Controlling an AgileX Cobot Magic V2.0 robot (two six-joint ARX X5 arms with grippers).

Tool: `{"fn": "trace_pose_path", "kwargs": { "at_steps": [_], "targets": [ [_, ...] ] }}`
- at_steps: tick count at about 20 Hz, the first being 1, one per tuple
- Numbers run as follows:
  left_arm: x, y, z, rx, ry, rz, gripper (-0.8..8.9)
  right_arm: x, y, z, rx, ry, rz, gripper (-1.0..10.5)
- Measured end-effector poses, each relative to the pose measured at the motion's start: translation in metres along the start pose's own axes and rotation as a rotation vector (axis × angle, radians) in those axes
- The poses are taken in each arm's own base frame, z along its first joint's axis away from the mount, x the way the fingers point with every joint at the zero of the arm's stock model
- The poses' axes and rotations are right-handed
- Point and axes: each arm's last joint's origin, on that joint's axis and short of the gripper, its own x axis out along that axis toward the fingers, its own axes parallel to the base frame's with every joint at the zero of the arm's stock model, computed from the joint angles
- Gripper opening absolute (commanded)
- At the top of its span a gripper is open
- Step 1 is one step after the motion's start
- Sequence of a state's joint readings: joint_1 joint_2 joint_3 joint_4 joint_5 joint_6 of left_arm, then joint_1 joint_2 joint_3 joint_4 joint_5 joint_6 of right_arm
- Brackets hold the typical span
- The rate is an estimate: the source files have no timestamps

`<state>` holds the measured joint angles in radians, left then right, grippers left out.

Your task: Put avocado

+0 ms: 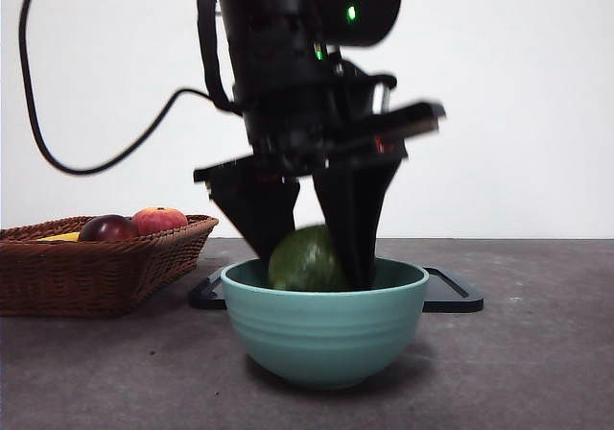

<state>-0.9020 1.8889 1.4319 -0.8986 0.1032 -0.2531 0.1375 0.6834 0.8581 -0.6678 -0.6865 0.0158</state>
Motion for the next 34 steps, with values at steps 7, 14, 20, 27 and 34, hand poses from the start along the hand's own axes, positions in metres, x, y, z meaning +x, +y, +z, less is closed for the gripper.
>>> {"fn": "trace_pose_path", "kwargs": {
  "at_steps": [7, 14, 20, 27, 34],
  "targets": [
    [0.005, 0.000, -0.001, 0.004, 0.030, 0.007, 1.97, 0.000, 0.000, 0.000, 0.000, 0.000, 0.000, 5.7],
    [0.003, -0.001, -0.001, 0.010, 0.034, 0.008, 5.01, 0.000, 0.000, 0.000, 0.000, 0.000, 0.000, 5.7],
    [-0.052, -0.007, 0.001, 0.047, -0.113, -0.028, 6.57, 0.000, 0.000, 0.000, 0.000, 0.000, 0.000, 5.7],
    [-0.169, -0.003, -0.062, 0.148, -0.327, -0.067, 6.55, 0.000, 0.000, 0.000, 0.000, 0.000, -0.006, 5.7],
    [-0.249, 0.018, -0.160, 0.192, -0.652, -0.050, 6.55, 0.000, 0.000, 0.000, 0.029, 0.000, -0.006, 5.7]
  ]
}}
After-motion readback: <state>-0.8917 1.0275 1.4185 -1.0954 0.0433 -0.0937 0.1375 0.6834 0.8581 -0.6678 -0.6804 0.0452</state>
